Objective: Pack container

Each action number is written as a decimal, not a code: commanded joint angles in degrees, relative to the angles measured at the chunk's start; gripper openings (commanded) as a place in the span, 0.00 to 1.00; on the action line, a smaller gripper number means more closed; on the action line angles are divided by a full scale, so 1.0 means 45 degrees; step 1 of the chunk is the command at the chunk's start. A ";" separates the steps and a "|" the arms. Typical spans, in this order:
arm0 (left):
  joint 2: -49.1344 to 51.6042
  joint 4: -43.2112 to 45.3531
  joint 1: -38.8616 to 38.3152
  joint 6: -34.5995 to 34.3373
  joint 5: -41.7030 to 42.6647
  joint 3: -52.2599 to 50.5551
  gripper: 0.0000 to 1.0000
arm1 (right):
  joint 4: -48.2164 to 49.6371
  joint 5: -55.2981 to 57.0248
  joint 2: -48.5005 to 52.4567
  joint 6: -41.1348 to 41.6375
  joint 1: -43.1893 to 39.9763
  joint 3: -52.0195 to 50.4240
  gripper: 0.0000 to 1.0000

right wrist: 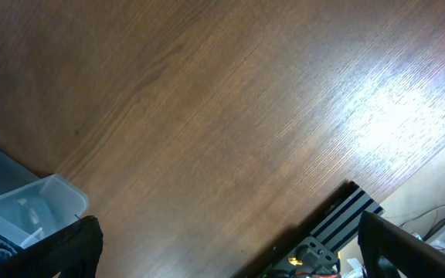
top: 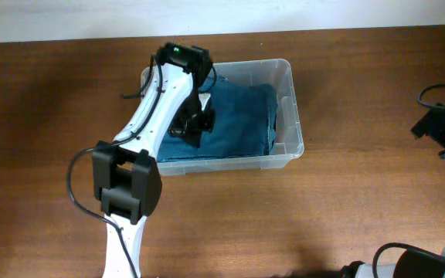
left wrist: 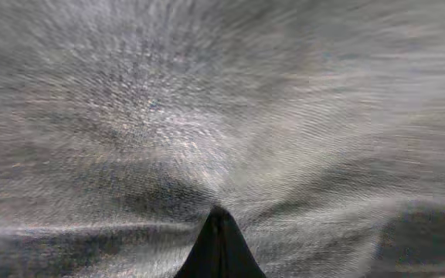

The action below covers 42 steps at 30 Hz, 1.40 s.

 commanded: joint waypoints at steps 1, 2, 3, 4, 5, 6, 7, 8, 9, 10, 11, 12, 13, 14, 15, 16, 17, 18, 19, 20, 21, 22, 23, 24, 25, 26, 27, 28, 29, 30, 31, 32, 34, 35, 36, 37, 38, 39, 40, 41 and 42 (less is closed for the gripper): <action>-0.0087 -0.0068 0.0034 0.0107 -0.0879 -0.0894 0.01 | -0.0005 0.0019 -0.0049 0.0063 -0.0058 0.0024 0.98; -0.0087 -0.0073 0.0034 0.0102 -0.1049 -0.1030 0.01 | -0.0005 0.0024 -0.0049 0.0063 -0.0058 0.0024 0.99; -0.0087 -0.0068 0.0039 0.0102 -0.1141 -0.1243 0.01 | -0.0005 0.0019 -0.0049 0.0063 -0.0058 0.0024 0.98; -0.0087 -0.0068 0.0039 0.0102 -0.1141 -0.1452 0.01 | -0.0005 0.0024 -0.0049 0.0063 -0.0058 0.0024 0.98; -0.0087 -0.0068 0.0044 0.0102 -0.1161 -0.1583 0.01 | -0.0005 0.0019 -0.0049 0.0063 -0.0053 0.0024 0.98; -0.0087 -0.0049 0.0049 0.0102 -0.1195 -0.1690 0.01 | -0.0005 0.0019 -0.0044 0.0063 -0.0053 0.0024 0.99; -0.0083 0.0015 0.0044 0.0097 -0.1248 -0.1783 0.01 | -0.0005 0.0019 -0.0049 0.0063 -0.0053 0.0024 0.98; -0.0083 0.0219 0.0049 0.0097 -0.1423 -0.1875 0.01 | -0.0005 0.0024 -0.0049 0.0063 -0.0058 0.0024 0.98; -0.0083 0.0413 0.0049 0.0102 -0.1418 -0.1875 0.01 | -0.0005 0.0019 -0.0049 0.0063 -0.0053 0.0024 0.98; -0.0083 0.0525 0.0058 0.0102 -0.1413 -0.1875 0.01 | -0.0005 0.0019 -0.0049 0.0063 -0.0053 0.0024 0.98; -0.0083 0.0695 0.0058 0.0102 -0.1413 -0.1836 0.01 | -0.0005 0.0019 -0.0049 0.0063 -0.0053 0.0024 0.98; -0.0083 0.0685 0.0058 0.0102 -0.1413 -0.1695 0.01 | -0.0005 0.0024 -0.0049 0.0063 -0.0053 0.0024 0.98; -0.0083 0.0622 0.0073 0.0102 -0.1418 -0.1564 0.01 | -0.0005 0.0019 -0.0049 0.0063 -0.0058 0.0024 0.98; -0.0083 0.0461 0.0107 0.0102 -0.1413 -0.1248 0.01 | -0.0005 0.0019 -0.0049 0.0063 -0.0053 0.0024 0.98; -0.0087 0.0272 0.0170 0.0102 -0.1413 -0.0811 0.01 | -0.0005 0.0019 -0.0049 0.0063 -0.0053 0.0024 0.98; -0.0087 0.0112 0.0223 0.0102 -0.1413 -0.0393 0.01 | -0.0005 0.0019 -0.0049 0.0063 -0.0053 0.0024 0.99; -0.0087 -0.0068 0.0287 0.0102 -0.1413 0.0146 0.01 | -0.0005 0.0019 -0.0049 0.0063 -0.0058 0.0024 0.98; -0.0097 -0.0068 0.0350 0.0107 -0.1321 0.0675 0.01 | -0.0005 0.0019 -0.0049 0.0063 -0.0058 0.0024 0.98; -0.0194 -0.0068 0.0413 0.0102 -0.1156 0.1428 0.01 | -0.0010 0.0019 -0.0049 0.0063 -0.0053 0.0024 0.98; -0.0291 -0.0068 0.0466 0.0102 -0.0947 0.2118 0.01 | -0.0005 0.0019 -0.0049 0.0063 -0.0058 0.0024 0.98; -0.0398 -0.0063 0.0491 0.0102 -0.0884 0.2817 0.01 | -0.0005 0.0024 -0.0049 0.0063 -0.0053 0.0024 0.98; -0.0583 -0.0063 0.0486 0.0102 -0.0899 0.3672 0.02 | -0.0005 0.0019 -0.0049 0.0063 -0.0053 0.0024 0.98; -0.0743 -0.0063 0.0495 0.0102 -0.0899 0.4031 0.04 | -0.0005 0.0019 -0.0049 0.0063 -0.0058 0.0024 0.99; -0.0899 -0.0063 0.0525 0.0102 -0.0918 0.4240 0.05 | -0.0005 0.0019 -0.0044 0.0063 -0.0053 0.0024 0.98; -0.1185 -0.0063 0.0578 0.0102 -0.0986 0.4449 0.05 | -0.0005 0.0024 -0.0049 0.0063 -0.0053 0.0024 0.98; -0.1564 -0.0063 0.0636 0.0107 -0.1059 0.4483 0.07 | -0.0005 0.0024 -0.0049 0.0063 -0.0058 0.0024 0.98; -0.2220 -0.0063 0.0811 0.0107 -0.1287 0.4478 0.08 | -0.0005 0.0019 -0.0049 0.0063 -0.0053 0.0024 0.99; -0.2565 -0.0063 0.0918 0.0107 -0.1428 0.4469 0.08 | -0.0005 0.0019 -0.0049 0.0063 -0.0058 0.0024 0.98; -0.3104 -0.0063 0.1078 0.0107 -0.1627 0.4454 0.08 | -0.0005 0.0019 -0.0049 0.0063 -0.0053 0.0024 0.98; -0.3521 -0.0063 0.1214 0.0112 -0.1739 0.4439 0.08 | -0.0005 0.0024 -0.0049 0.0063 -0.0053 0.0024 0.98; -0.4070 -0.0063 0.1399 0.0107 -0.1846 0.4401 0.08 | -0.0005 0.0019 -0.0049 0.0063 -0.0053 0.0024 0.98; -0.4964 -0.0063 0.1719 0.0112 -0.1846 0.4318 0.11 | -0.0005 0.0019 -0.0049 0.0063 -0.0058 0.0024 0.99; -0.6664 -0.0063 0.2259 0.0107 -0.1987 0.3769 0.31 | -0.0005 0.0019 -0.0049 0.0063 -0.0053 0.0024 0.98; -0.7179 -0.0063 0.2399 0.0102 -0.2123 0.3478 0.36 | -0.0010 0.0019 -0.0049 0.0063 -0.0053 0.0024 0.98; -0.8315 -0.0058 0.2671 0.0097 -0.2346 0.2652 0.38 | -0.0005 0.0019 -0.0049 0.0063 -0.0053 0.0024 0.98; -0.8995 -0.0063 0.2803 0.0087 -0.2380 0.2045 0.39 | -0.0005 0.0024 -0.0044 0.0063 -0.0053 0.0024 0.98; -0.9690 -0.0058 0.2929 -0.0107 -0.2385 0.1365 0.41 | -0.0005 0.0024 -0.0049 0.0063 -0.0058 0.0024 0.99; -1.0506 -0.0058 0.3050 -0.0427 -0.2395 0.0491 0.44 | -0.0005 0.0019 -0.0049 0.0063 -0.0053 0.0024 0.98; -1.1011 -0.0058 0.3099 -0.0665 -0.2414 -0.0068 0.45 | -0.0005 0.0024 -0.0049 0.0063 -0.0053 0.0024 0.98; -1.1798 -0.0058 0.3118 -0.1049 -0.2419 -0.0923 0.46 | -0.0010 0.0019 -0.0049 0.0063 -0.0058 0.0024 0.98; -1.2284 -0.0058 0.3118 -0.1268 -0.2414 -0.1443 0.47 | -0.0005 0.0019 -0.0049 0.0063 -0.0058 0.0024 0.98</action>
